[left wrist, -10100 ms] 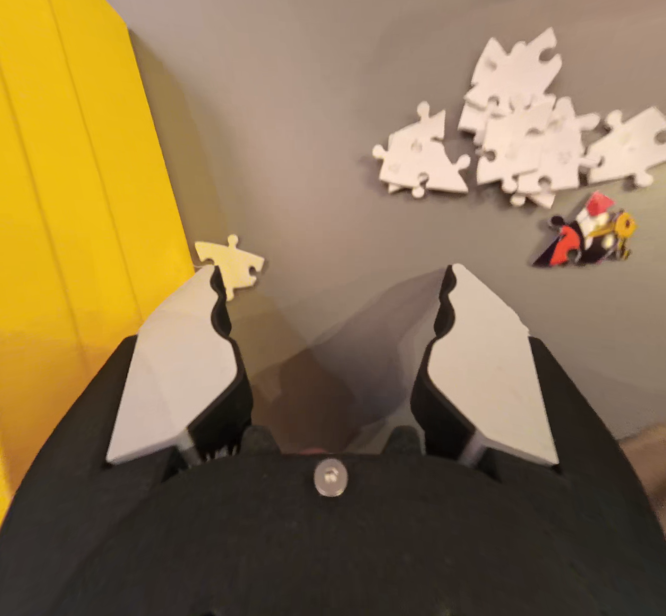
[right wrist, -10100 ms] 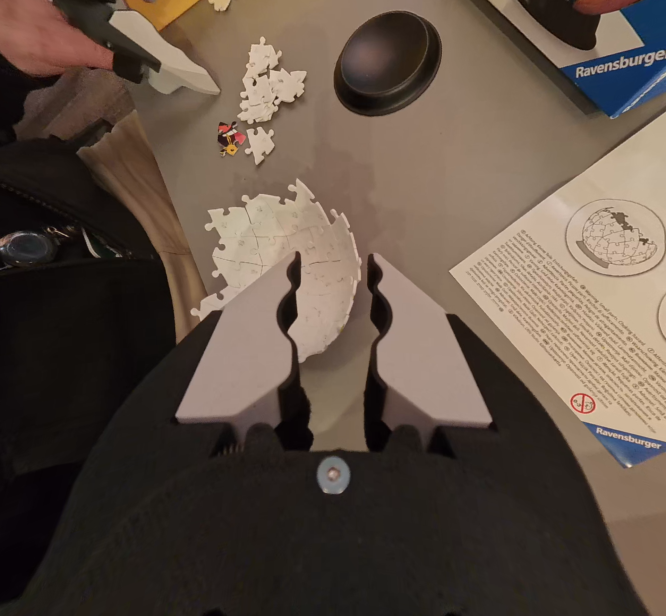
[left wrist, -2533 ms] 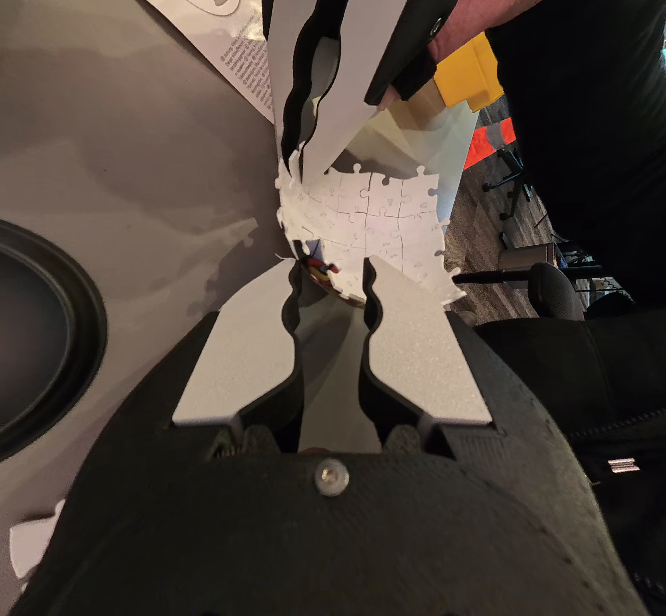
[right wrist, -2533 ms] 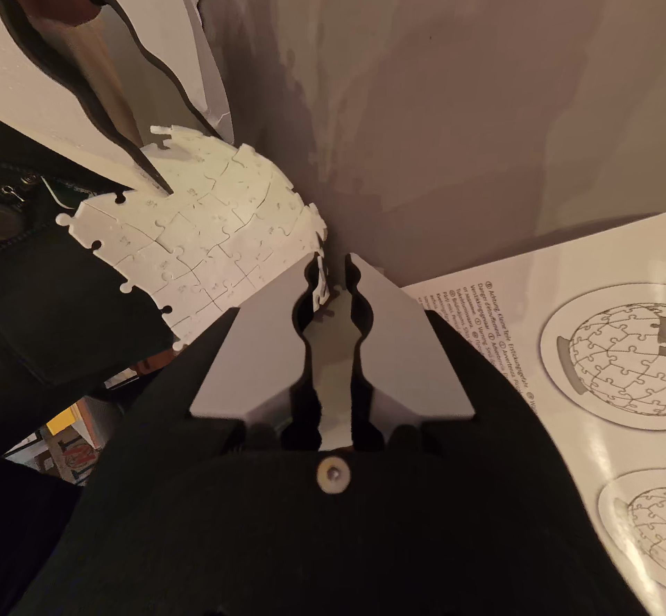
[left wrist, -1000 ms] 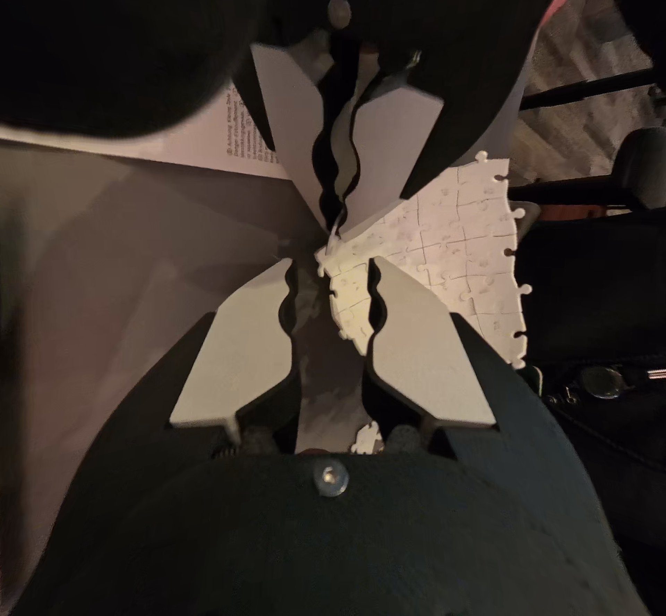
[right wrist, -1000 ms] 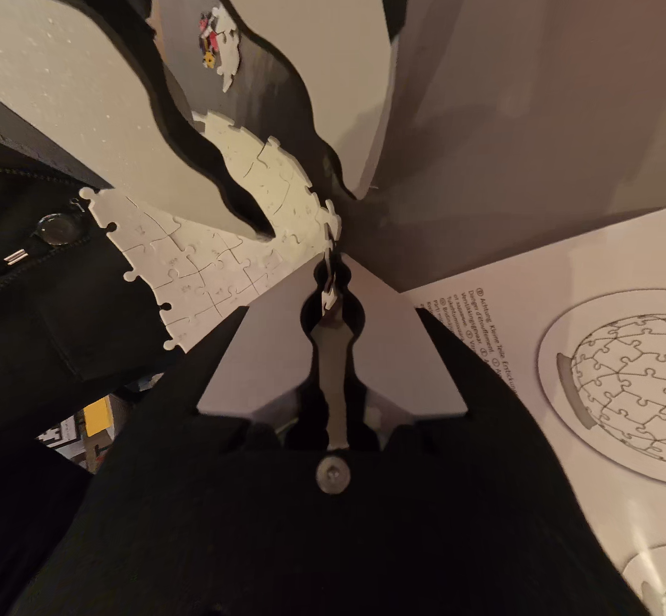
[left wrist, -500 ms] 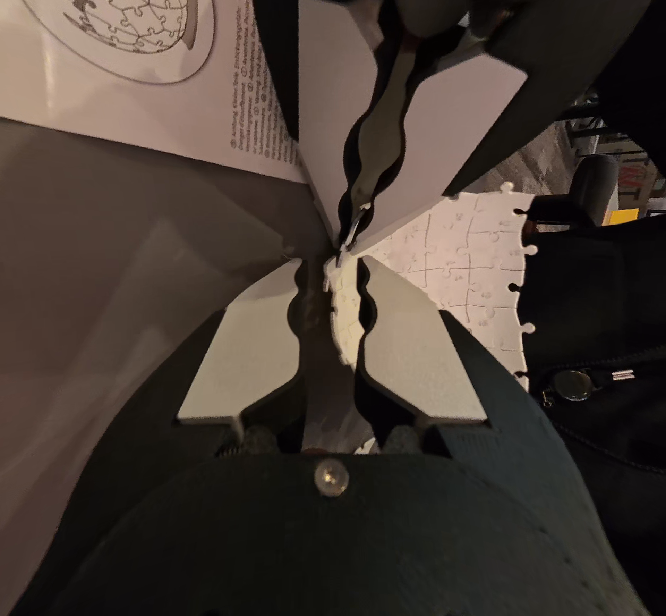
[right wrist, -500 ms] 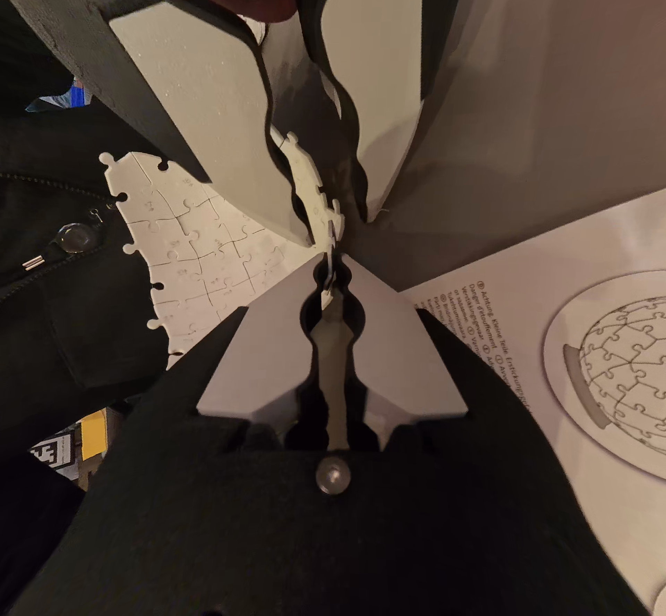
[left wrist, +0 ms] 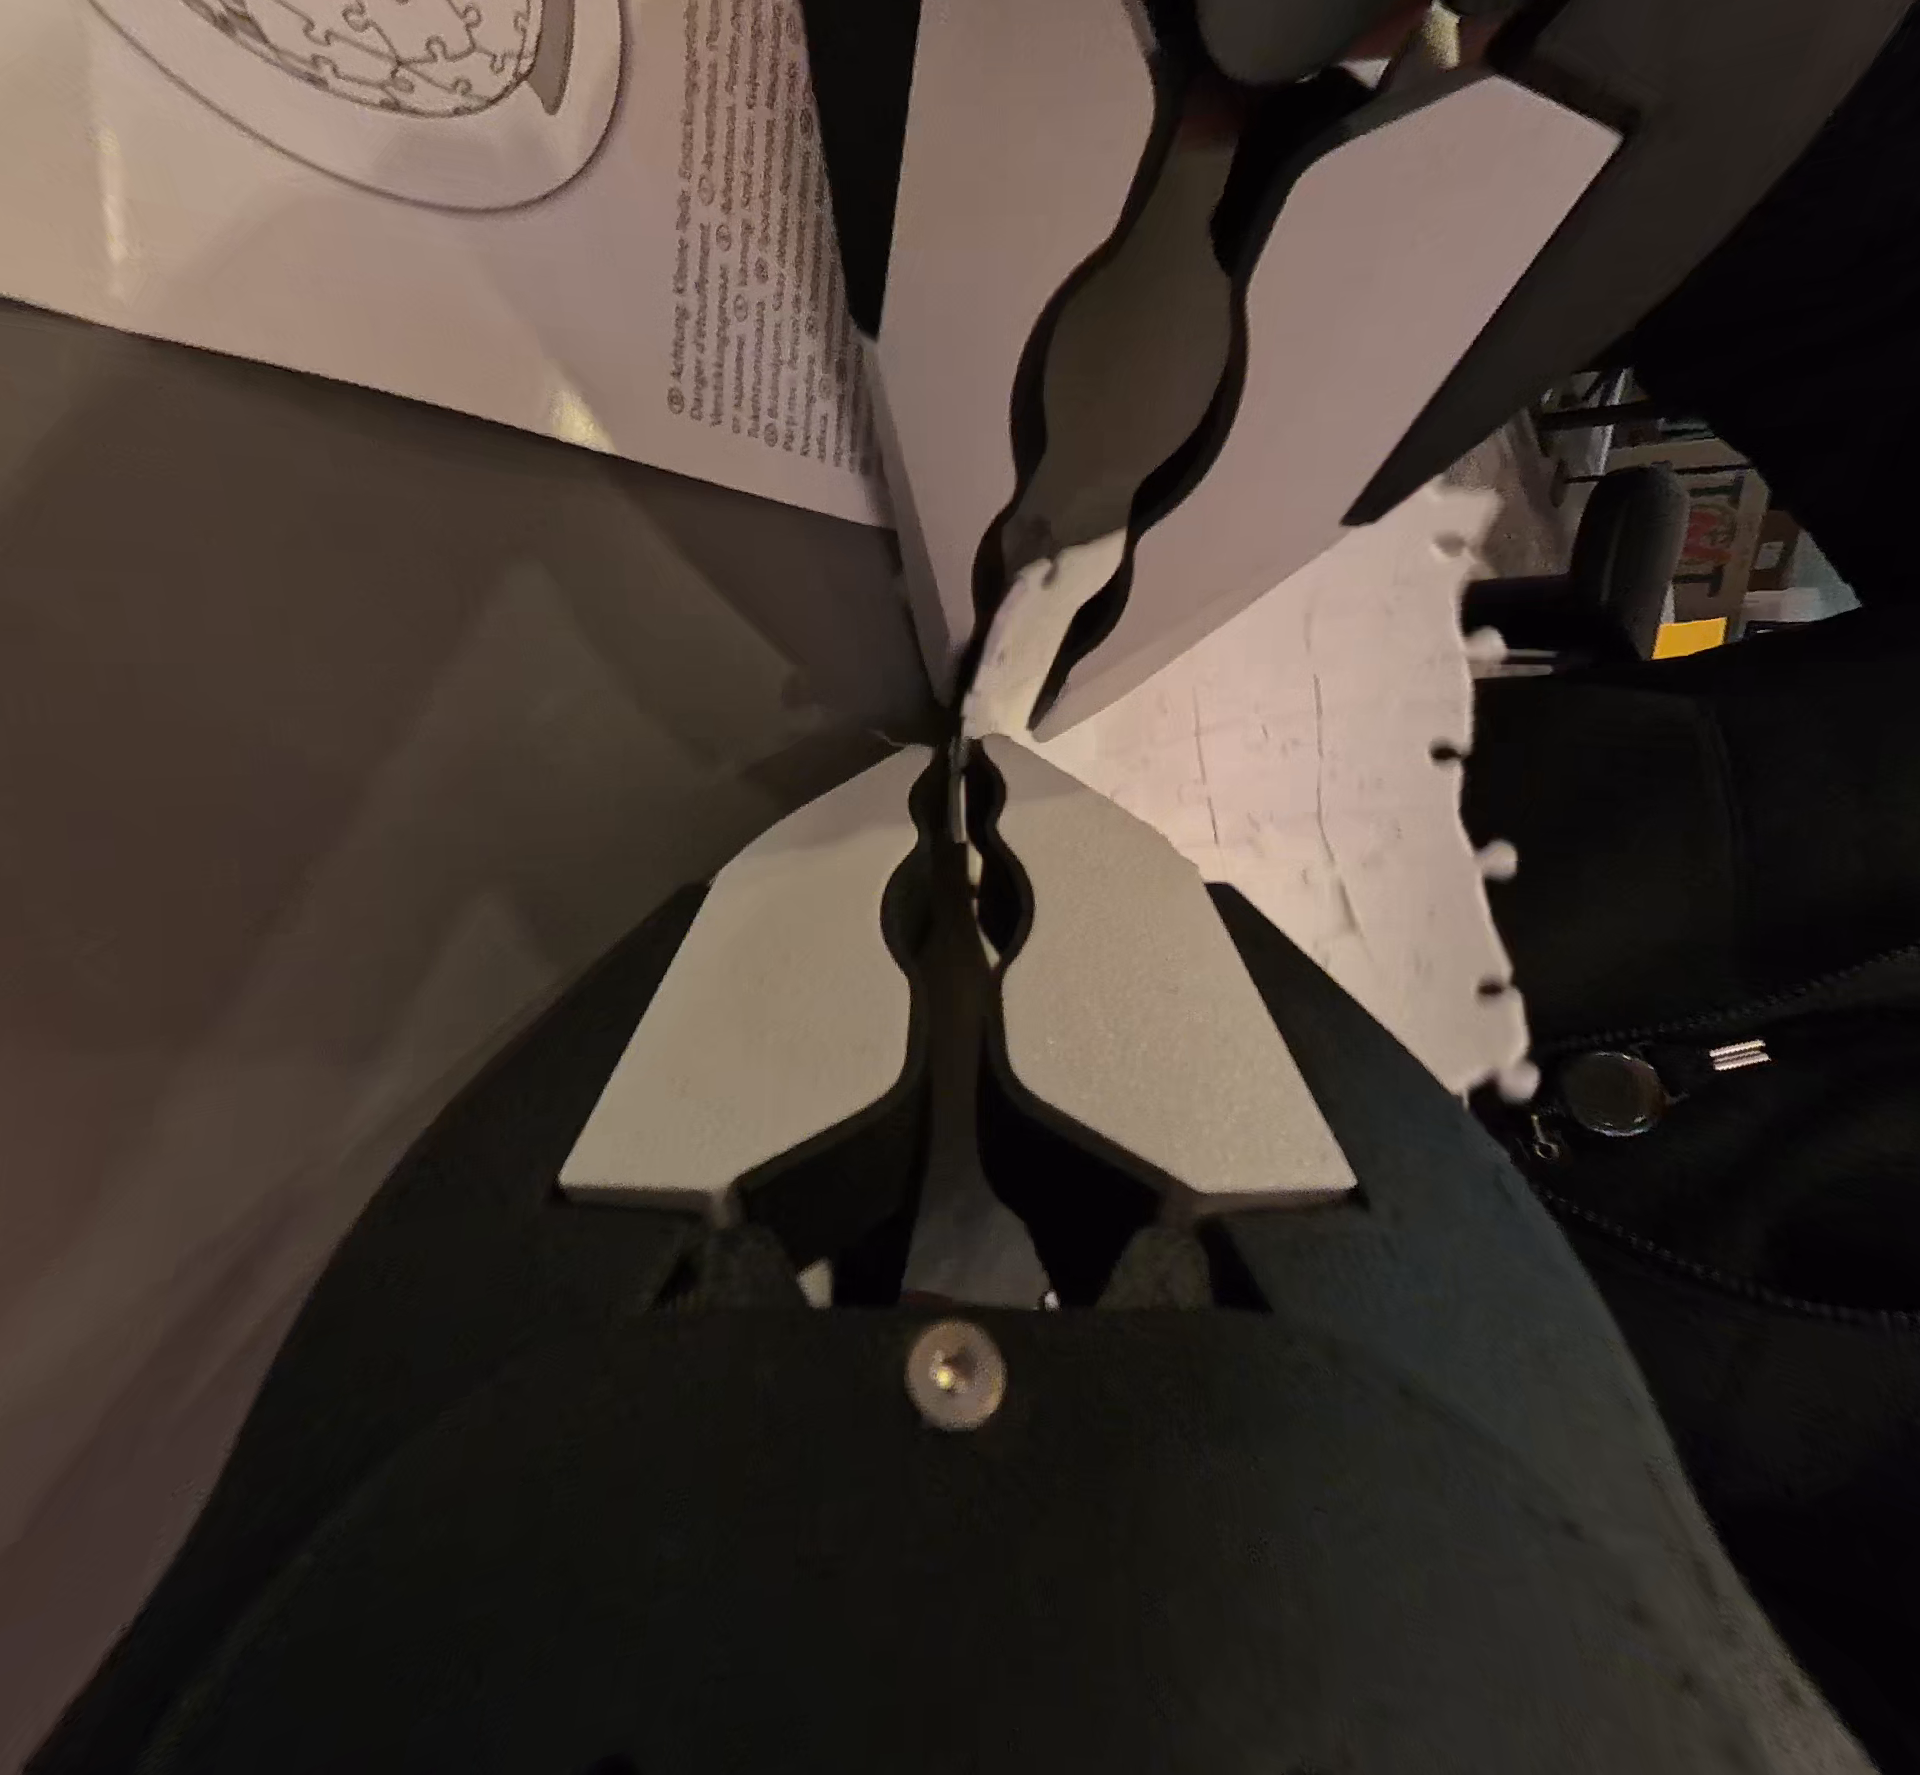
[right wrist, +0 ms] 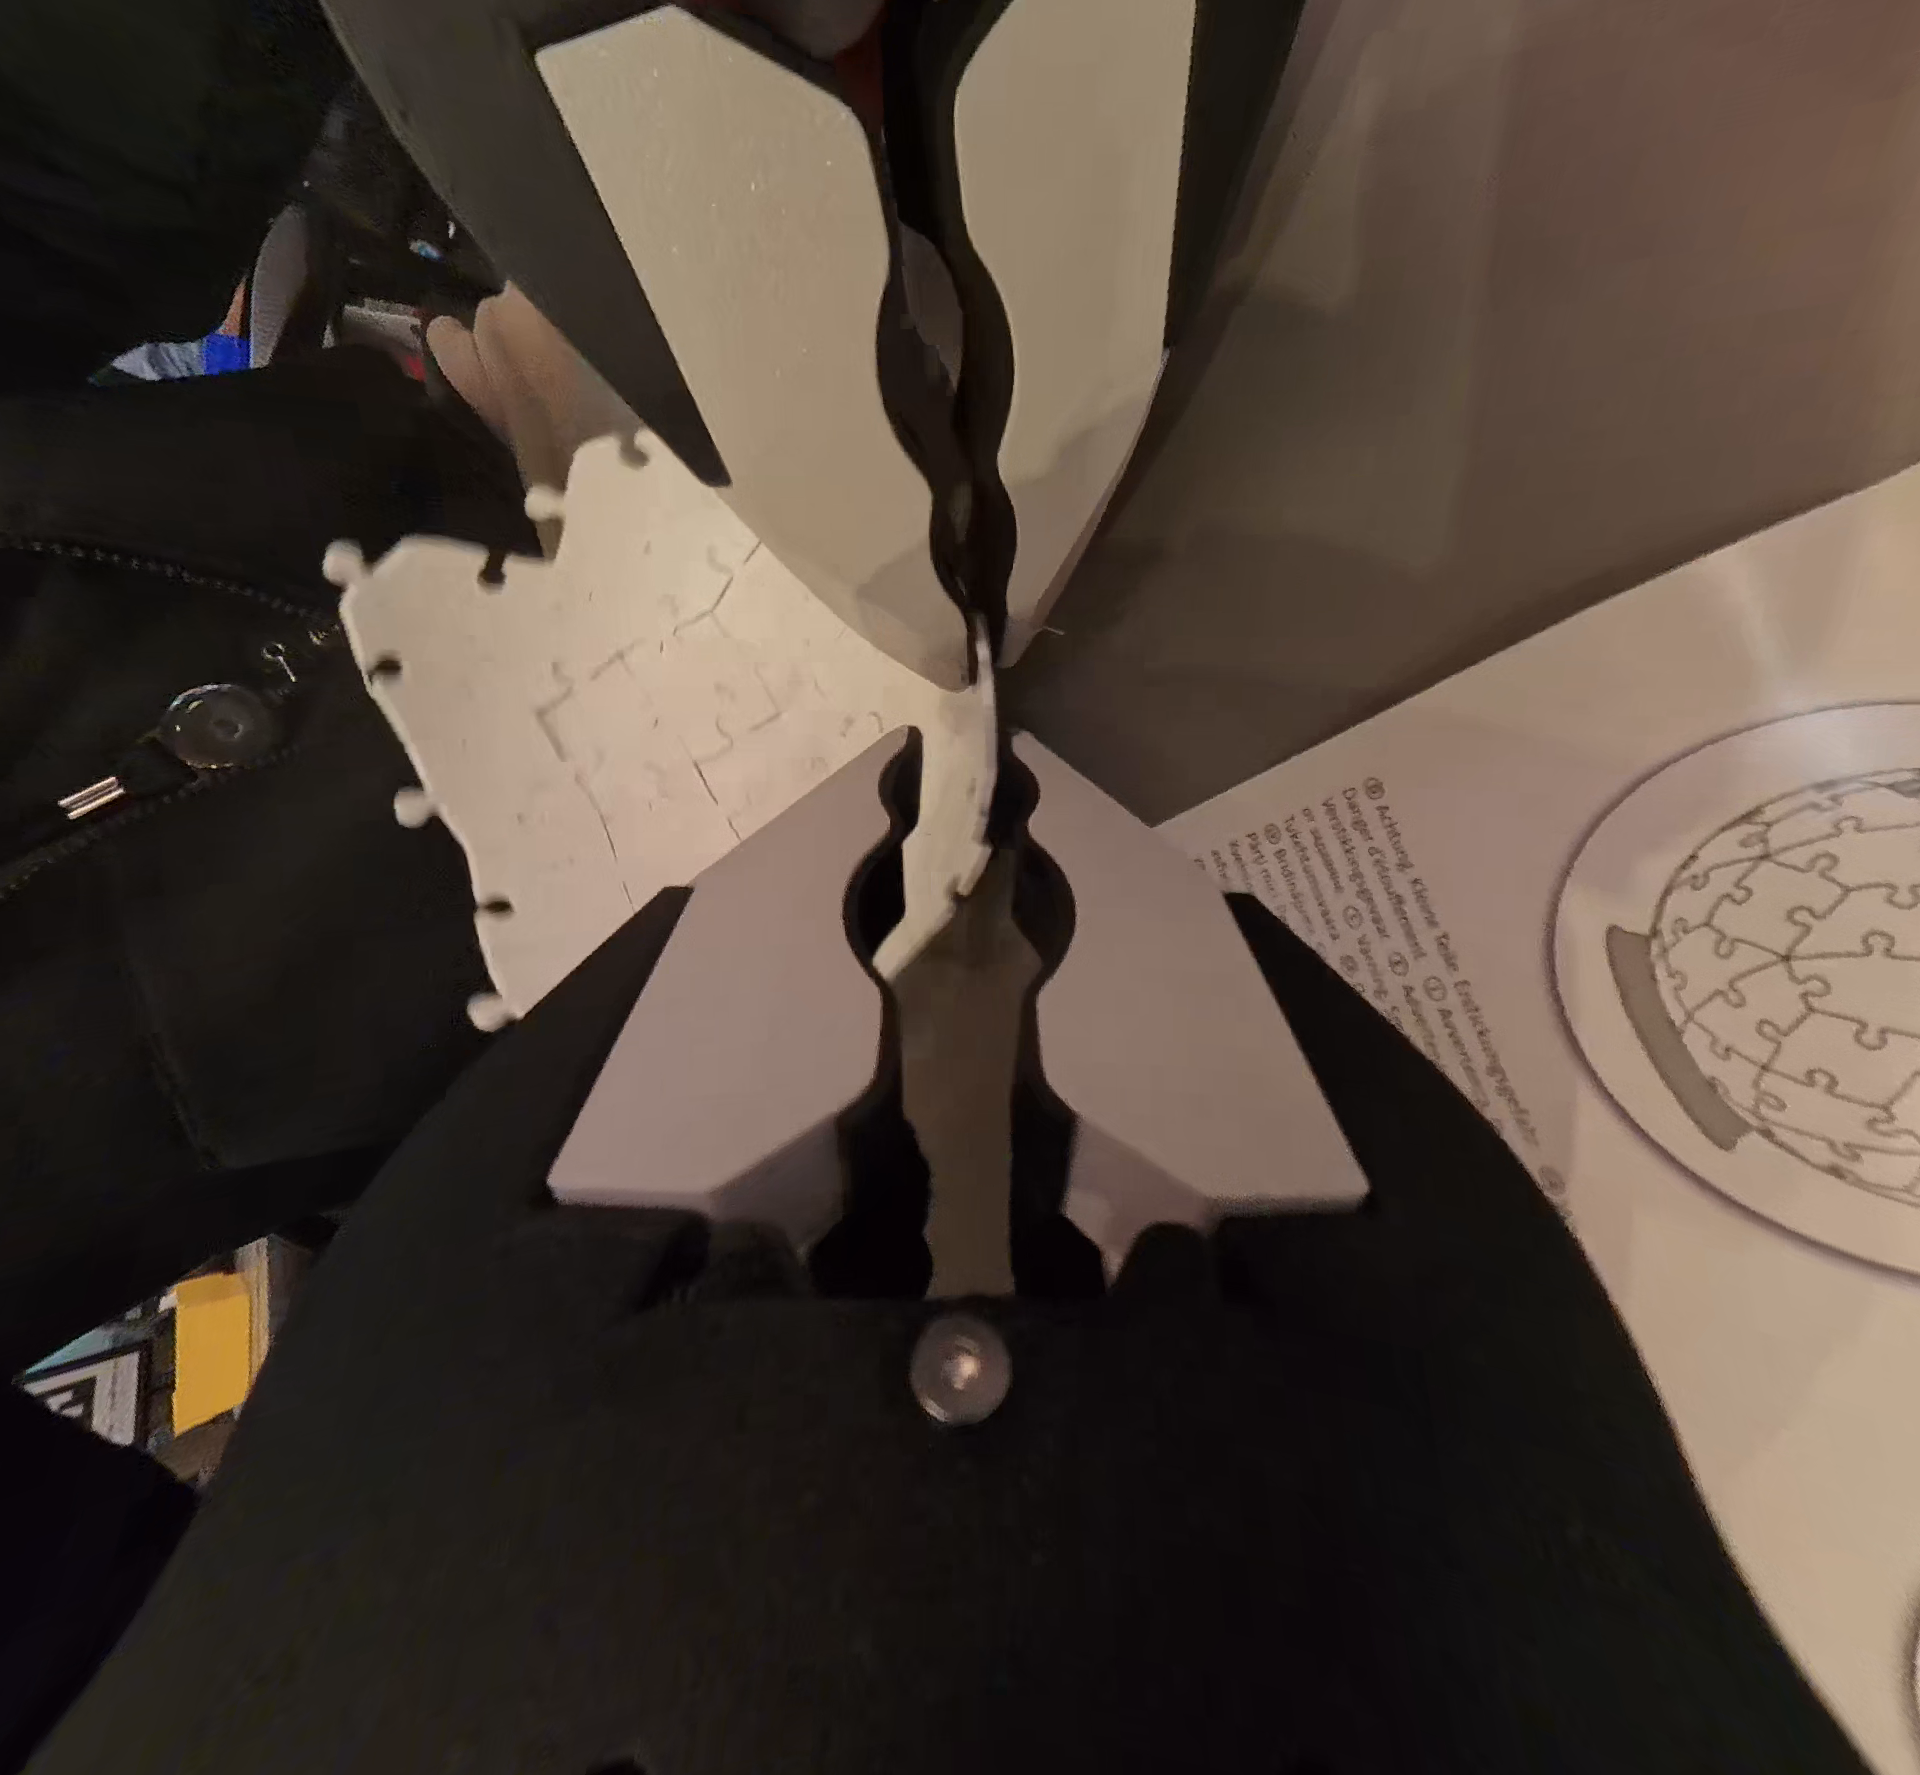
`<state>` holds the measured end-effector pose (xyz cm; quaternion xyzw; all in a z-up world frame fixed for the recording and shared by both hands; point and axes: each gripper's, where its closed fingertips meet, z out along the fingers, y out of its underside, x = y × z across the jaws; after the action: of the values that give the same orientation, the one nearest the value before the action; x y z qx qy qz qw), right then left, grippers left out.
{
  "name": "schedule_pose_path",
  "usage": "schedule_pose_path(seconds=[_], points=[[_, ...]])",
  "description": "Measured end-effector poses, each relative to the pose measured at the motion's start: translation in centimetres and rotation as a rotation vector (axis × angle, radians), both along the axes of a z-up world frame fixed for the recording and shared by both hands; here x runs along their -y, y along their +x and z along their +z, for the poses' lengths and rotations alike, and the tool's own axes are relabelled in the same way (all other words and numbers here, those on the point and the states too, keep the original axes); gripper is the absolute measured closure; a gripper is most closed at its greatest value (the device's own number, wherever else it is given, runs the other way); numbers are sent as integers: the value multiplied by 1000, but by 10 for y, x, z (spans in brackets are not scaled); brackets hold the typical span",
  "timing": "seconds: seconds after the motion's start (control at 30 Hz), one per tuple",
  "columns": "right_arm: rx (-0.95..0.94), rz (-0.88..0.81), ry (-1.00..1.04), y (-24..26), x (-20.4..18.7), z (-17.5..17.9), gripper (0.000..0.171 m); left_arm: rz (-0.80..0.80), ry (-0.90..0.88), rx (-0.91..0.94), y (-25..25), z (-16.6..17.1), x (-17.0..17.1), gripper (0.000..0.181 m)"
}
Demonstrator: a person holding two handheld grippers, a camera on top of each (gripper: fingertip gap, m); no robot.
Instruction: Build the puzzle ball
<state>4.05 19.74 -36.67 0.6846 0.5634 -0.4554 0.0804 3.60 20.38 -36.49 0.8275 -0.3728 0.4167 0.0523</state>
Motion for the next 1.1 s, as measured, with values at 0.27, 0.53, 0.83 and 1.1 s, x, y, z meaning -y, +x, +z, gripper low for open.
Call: schedule_pose_path(seconds=[0.27, 0.53, 0.83, 1.1], points=[[-7, -19, 10, 5, -4, 1, 160, -12, 17, -8, -1, 2, -2, 179], [-37, -56, 20, 11, -10, 8, 161, 9, 33, -3, -4, 7, 3, 178], [-33, -32, 38, 2, 1, 8, 164, 40, 66, 10, -8, 8, 16, 179], [-39, -7, 37, 1, 14, 4, 170, 68, 98, 1, -10, 8, 22, 179]])
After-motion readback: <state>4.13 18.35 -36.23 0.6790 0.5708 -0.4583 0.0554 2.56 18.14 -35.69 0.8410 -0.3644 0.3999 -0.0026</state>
